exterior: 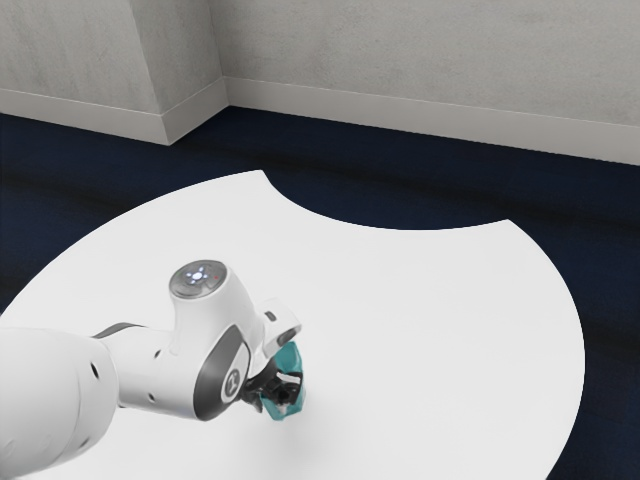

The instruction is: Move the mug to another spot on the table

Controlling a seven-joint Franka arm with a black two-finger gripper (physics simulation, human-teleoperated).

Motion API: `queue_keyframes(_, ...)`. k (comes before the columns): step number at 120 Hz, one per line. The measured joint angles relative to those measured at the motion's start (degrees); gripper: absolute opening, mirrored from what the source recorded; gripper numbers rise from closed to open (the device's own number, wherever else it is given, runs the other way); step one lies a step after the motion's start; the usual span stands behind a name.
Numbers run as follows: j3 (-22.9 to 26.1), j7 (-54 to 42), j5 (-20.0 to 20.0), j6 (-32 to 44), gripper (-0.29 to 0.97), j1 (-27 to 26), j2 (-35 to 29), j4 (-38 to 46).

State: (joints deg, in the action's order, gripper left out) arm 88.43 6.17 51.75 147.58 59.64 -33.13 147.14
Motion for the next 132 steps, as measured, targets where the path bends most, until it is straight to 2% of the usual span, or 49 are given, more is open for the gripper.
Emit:
queue_keyframes(15, 0.0, -0.2, 0.6, 0.1, 0.12, 0.2, 0.1, -0.3)
queue_keyframes(40, -0.6, -0.4, 0.8, 0.3, 0.11, 0.4, 0.1, -1.0)
queue_keyframes(92, -7.9, -0.4, 0.3, 0.7, 0.04, 0.3, 0.2, -2.7)
queue_keyframes(114, -8.8, -0.9, -0.6, 0.8, 0.03, 2.6, 0.2, -3.1)
queue_keyframes(132, -8.6, -1.6, -0.8, 1.0, 0.03, 6.7, 0.1, -3.8)
